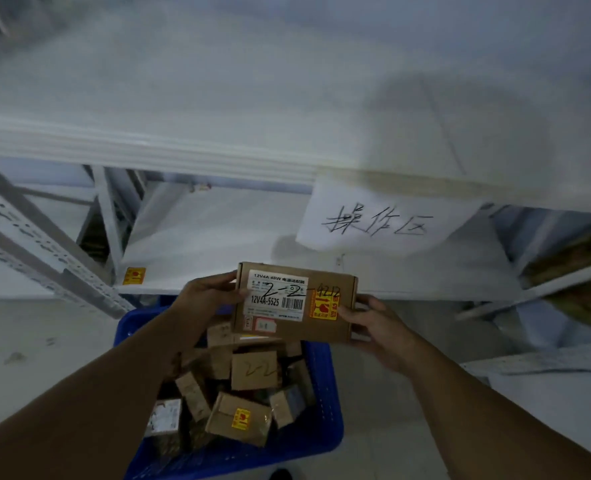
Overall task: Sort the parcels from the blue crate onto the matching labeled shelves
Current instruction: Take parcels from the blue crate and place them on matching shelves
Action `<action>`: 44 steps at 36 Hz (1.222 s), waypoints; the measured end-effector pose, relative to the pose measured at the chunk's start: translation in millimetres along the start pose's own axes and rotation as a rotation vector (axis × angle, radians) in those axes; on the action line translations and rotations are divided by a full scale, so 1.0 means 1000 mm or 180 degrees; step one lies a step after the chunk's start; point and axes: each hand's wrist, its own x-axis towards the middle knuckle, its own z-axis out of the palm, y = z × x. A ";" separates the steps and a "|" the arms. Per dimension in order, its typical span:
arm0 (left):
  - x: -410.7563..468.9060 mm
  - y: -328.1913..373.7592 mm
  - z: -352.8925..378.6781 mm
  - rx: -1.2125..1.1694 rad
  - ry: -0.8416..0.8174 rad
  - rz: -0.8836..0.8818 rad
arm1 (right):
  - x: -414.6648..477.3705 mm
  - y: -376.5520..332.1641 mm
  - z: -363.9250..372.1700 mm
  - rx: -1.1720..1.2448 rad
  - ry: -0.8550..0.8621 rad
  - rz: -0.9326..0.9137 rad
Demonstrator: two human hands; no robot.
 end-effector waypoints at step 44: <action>-0.493 0.271 0.444 0.1247 -0.4050 0.1734 | -0.758 -0.011 -0.206 0.1274 0.3684 -0.1741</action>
